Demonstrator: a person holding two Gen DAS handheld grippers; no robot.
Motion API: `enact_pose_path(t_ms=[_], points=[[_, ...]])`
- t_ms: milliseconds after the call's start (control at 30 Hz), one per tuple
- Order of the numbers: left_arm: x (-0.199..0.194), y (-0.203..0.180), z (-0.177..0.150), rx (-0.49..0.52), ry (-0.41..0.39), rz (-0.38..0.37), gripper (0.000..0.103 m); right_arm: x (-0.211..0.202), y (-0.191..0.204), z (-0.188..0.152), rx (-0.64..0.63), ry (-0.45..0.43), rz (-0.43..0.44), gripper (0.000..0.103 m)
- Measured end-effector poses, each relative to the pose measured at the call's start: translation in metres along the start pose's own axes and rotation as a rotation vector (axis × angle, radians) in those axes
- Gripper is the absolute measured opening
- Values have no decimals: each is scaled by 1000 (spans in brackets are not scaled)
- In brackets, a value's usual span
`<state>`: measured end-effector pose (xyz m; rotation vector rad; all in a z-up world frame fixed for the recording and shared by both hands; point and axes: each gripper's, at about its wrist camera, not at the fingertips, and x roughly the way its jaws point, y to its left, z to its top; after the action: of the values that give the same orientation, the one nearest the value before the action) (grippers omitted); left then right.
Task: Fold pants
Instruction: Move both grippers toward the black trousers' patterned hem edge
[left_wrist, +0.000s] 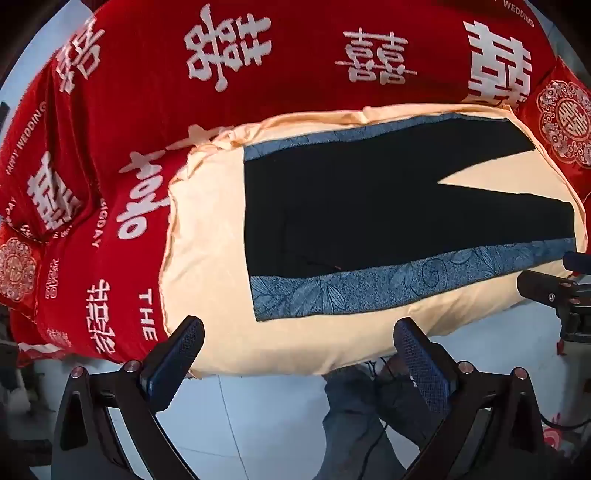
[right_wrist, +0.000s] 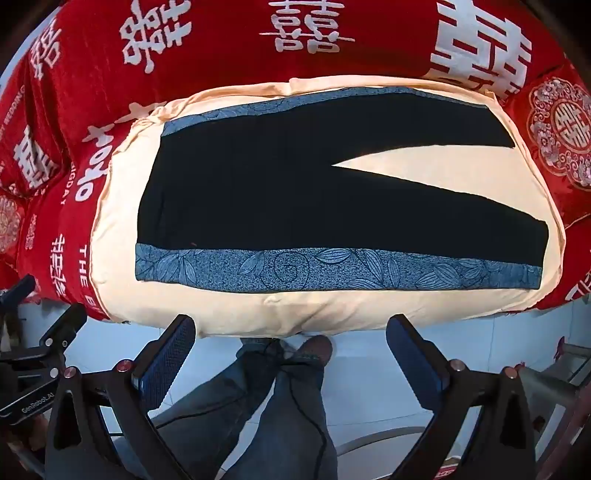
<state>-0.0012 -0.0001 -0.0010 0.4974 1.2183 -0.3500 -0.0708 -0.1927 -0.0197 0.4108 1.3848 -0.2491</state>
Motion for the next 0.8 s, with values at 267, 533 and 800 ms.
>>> enact_pose_path(t_ms=[267, 533, 800], points=[[18, 5, 8, 25, 64, -55, 103, 7, 4, 7, -17, 5, -30, 103], [32, 16, 15, 5, 66, -63, 103, 16, 4, 13, 37, 28, -69, 103], [39, 15, 21, 11, 86, -105, 103, 14, -4, 12, 77, 35, -87, 103]])
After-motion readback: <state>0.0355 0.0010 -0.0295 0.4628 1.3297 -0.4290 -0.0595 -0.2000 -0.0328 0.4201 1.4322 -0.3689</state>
